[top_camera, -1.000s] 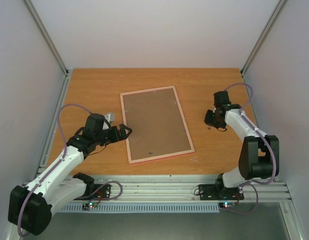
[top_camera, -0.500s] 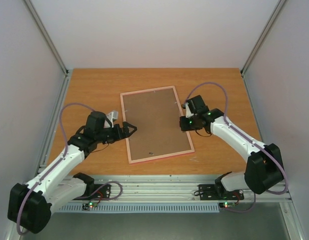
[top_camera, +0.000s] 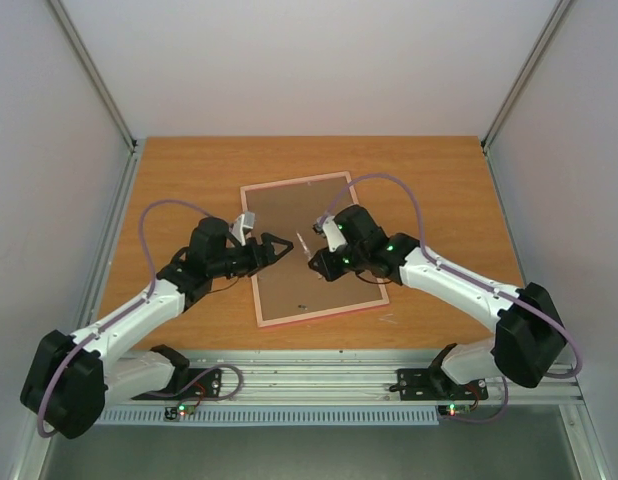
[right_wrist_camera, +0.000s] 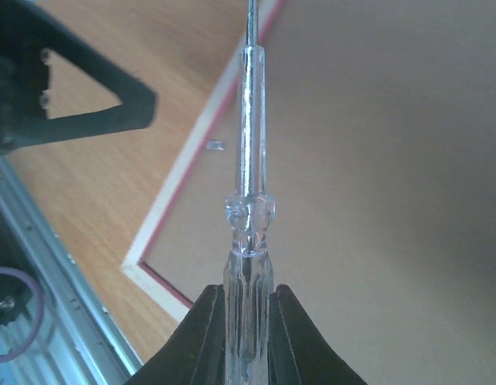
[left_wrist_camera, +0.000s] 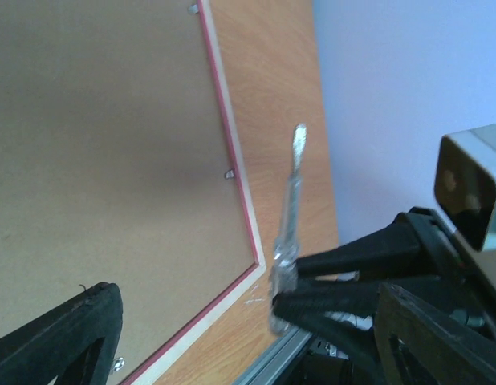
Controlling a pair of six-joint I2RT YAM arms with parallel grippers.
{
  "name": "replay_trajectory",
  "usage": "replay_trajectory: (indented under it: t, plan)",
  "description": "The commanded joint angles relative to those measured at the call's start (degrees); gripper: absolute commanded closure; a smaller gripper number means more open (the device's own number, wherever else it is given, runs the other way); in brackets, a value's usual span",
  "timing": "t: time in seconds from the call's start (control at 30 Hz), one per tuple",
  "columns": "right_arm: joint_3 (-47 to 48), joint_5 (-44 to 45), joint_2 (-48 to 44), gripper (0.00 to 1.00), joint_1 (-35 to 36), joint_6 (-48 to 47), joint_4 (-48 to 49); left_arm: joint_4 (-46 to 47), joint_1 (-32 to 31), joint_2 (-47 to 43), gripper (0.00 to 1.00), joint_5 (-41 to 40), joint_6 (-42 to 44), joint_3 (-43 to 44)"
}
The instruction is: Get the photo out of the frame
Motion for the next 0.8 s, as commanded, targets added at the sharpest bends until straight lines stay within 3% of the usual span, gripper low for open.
replay_trajectory:
  t: [0.0,0.3,0.4,0.53,0.6,0.7,0.77]
  plan:
    - [-0.23,-4.31,1.76,0.99,2.13,-0.25,6.21,8.40,-0.59,0.91,0.17,-0.67,-1.99,-0.92]
    - [-0.90,-10.30,4.54,0.99,3.73,2.59,12.96,10.34,-0.86,2.85,0.43,-1.87,-2.50,-1.44]
    - [-0.90,-10.75,5.25,0.99,4.12,2.71,13.71,10.34,-0.86,2.94,0.62,-2.61,-2.82,-1.50]
    - [-1.60,-9.94,5.39,0.97,4.70,2.84,15.13,9.96,-0.86,2.45,0.97,-4.27,-4.80,-2.10]
    - [-2.34,-8.67,5.14,0.93,4.97,3.04,16.50,9.21,-0.86,1.65,0.99,-5.90,-7.29,-2.67]
    - [-3.72,-5.74,4.95,0.75,6.27,2.53,18.58,7.39,-0.86,-0.39,1.00,-9.19,-11.59,-4.15]
    - [-4.44,-3.39,4.76,0.70,7.49,1.36,19.51,6.92,-0.86,-2.09,1.00,-11.20,-14.66,-5.39]
